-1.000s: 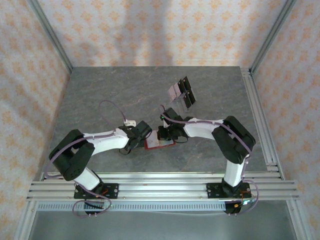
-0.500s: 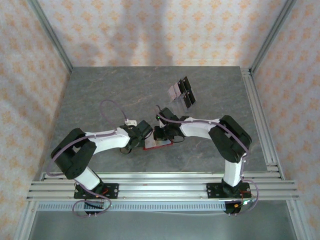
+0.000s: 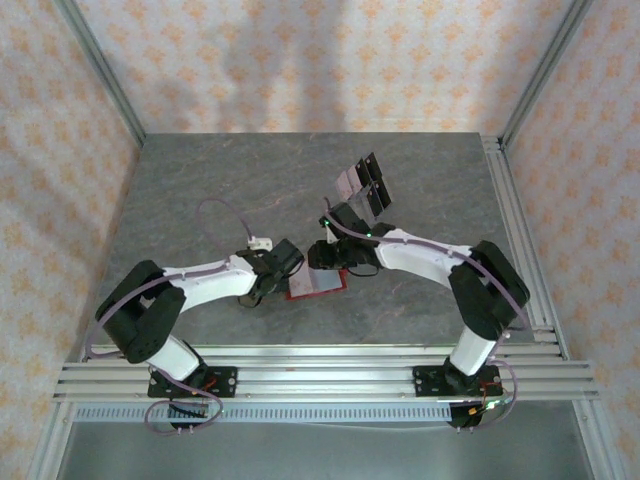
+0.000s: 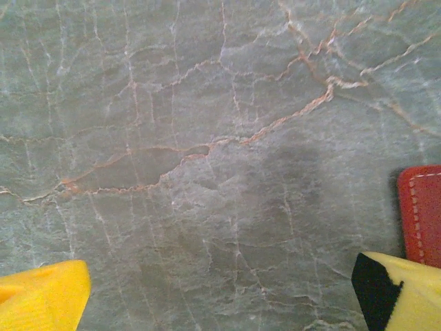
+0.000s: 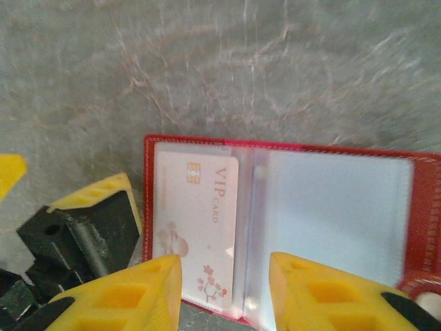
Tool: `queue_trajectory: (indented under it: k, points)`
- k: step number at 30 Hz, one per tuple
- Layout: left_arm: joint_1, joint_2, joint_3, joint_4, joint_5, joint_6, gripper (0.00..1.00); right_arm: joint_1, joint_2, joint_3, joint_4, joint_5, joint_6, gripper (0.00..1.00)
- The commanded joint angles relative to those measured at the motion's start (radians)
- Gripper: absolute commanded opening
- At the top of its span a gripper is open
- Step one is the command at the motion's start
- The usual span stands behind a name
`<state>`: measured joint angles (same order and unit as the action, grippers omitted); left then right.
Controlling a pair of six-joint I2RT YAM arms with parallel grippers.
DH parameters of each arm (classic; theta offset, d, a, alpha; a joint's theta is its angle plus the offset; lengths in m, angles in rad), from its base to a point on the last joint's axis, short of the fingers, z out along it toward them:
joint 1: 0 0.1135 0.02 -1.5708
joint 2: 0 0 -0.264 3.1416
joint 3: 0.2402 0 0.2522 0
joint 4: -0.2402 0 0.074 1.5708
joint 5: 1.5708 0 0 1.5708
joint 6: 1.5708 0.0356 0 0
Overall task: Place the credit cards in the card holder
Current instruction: Insert the credit card into the card slot, then turn over the card slot in the card holder.
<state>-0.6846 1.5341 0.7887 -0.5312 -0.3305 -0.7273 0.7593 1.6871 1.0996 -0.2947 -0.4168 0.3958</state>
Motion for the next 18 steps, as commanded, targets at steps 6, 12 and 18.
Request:
queue_trajectory:
  k: [6,12,18]
  points:
    - [0.008,-0.092,0.029,-0.042,-0.047,0.005,1.0,0.0,-0.112,-0.121,-0.066,0.092,0.064,0.39]
    - [0.008,-0.089,0.032,-0.041,-0.047,0.004,1.0,0.004,-0.158,-0.206,-0.032,0.082,0.129,0.45]
    - [0.009,-0.092,0.023,-0.035,-0.047,0.0,1.0,0.012,-0.147,-0.239,0.004,0.069,0.162,0.45]
